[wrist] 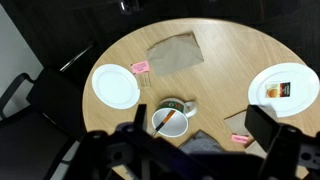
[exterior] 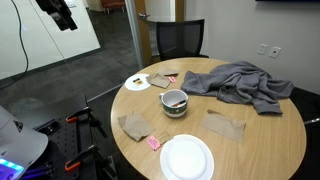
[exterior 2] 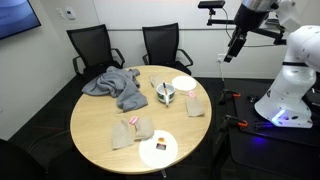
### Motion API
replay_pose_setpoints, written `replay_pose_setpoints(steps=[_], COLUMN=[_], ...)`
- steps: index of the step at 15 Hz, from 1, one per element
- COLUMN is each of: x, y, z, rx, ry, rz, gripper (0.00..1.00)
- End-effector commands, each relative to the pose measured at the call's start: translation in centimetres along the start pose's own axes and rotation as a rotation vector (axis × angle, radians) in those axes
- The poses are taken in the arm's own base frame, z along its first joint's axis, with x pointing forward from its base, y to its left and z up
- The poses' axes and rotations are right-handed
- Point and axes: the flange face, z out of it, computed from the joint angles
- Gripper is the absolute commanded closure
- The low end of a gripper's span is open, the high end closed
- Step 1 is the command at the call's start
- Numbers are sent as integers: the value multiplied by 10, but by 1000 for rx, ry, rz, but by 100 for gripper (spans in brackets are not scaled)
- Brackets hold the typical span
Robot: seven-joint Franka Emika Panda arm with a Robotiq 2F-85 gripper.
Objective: Remove the marker from the mug cup and place it on the table
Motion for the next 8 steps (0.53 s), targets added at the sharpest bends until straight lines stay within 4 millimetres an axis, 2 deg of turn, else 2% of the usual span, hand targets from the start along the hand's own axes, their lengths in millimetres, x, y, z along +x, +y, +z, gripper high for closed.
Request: replay_pose_setpoints(steps=[1, 8], x=[0, 26], y=[0, -4], z=[0, 14], rx=[0, 16], ry=[-1, 21], rz=[0, 218], gripper=[0, 0])
